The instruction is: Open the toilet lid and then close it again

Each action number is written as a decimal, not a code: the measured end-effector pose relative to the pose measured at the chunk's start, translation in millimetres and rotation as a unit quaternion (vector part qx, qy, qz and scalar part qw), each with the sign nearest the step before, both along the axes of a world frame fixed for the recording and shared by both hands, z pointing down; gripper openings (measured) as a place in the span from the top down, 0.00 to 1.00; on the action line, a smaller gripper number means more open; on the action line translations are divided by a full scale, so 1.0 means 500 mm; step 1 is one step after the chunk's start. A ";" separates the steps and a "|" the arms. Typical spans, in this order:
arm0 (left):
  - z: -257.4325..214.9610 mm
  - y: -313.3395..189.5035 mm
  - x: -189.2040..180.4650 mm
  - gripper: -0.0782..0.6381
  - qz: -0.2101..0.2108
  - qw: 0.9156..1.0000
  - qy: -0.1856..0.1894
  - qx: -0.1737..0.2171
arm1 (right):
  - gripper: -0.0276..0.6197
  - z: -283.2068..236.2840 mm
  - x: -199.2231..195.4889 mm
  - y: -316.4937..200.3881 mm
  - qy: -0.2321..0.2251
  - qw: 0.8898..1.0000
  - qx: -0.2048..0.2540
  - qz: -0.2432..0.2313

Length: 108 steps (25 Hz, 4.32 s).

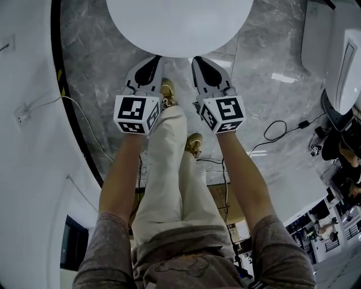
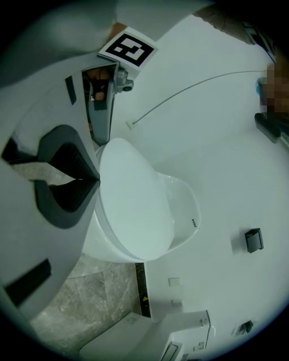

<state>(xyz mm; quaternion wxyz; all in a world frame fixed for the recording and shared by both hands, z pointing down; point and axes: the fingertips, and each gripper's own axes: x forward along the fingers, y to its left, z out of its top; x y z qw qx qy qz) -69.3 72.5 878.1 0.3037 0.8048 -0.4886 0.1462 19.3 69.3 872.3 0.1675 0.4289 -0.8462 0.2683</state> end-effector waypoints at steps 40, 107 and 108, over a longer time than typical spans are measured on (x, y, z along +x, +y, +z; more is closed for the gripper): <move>-0.606 -0.243 -0.006 0.88 -0.006 0.998 0.056 0.004 | 0.93 -0.624 -0.009 -0.245 -0.042 0.998 0.051 0.021; -0.848 -1.013 0.010 0.48 0.119 0.989 -0.064 0.059 | 0.53 -0.845 0.057 -0.998 -0.020 0.999 0.039 0.008; -0.838 -1.016 0.012 0.48 0.124 0.988 -0.067 0.055 | 0.53 -0.840 0.051 -1.003 -0.017 0.999 0.038 0.004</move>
